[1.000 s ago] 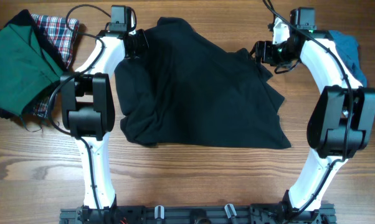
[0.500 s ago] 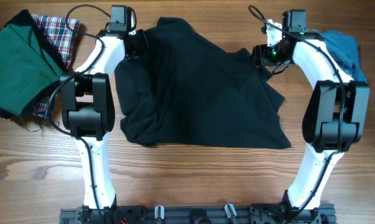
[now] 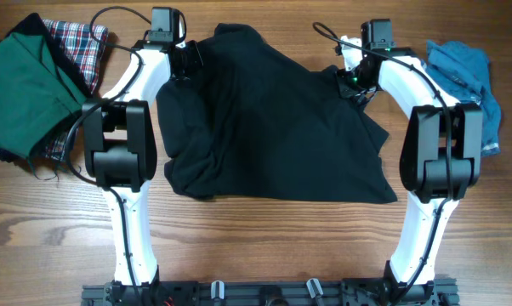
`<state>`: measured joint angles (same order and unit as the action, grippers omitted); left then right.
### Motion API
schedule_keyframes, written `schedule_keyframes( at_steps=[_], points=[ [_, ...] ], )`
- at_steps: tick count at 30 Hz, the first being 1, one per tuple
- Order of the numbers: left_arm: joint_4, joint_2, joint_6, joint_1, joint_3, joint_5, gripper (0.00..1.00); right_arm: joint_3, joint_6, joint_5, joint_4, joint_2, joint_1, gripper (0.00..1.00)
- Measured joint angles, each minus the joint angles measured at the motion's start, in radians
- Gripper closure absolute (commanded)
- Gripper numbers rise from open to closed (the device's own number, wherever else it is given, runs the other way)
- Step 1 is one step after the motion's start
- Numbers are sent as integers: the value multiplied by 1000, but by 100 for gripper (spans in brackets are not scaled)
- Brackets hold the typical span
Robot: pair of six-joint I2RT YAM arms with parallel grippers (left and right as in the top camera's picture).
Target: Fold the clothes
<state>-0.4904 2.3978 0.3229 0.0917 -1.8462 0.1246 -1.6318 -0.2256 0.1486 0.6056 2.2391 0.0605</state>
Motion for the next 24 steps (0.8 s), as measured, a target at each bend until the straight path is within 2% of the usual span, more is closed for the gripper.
schedule_keyframes(
  at_steps=[5, 13, 21, 22, 23, 24],
  points=[
    [-6, 0, 0, 0, -2, 0, 96, -18, 27, -72, -35, 12, 2, 96],
    [-10, 0, 0, 0, -3, 0, 96, -175, 49, -136, -63, 39, -50, 96],
    [-26, 0, 0, 0, -6, 1, 96, -192, 45, -177, -273, 39, -57, 96],
    [-26, 0, 0, 0, -6, 1, 96, -192, 45, -191, -299, 39, -57, 71],
    [-27, 0, 0, 0, -6, 2, 96, -192, 45, -211, -321, 39, -57, 17],
    [-29, 0, 0, 0, -7, 3, 96, -192, 46, -235, -349, 39, -57, 0]
  ],
)
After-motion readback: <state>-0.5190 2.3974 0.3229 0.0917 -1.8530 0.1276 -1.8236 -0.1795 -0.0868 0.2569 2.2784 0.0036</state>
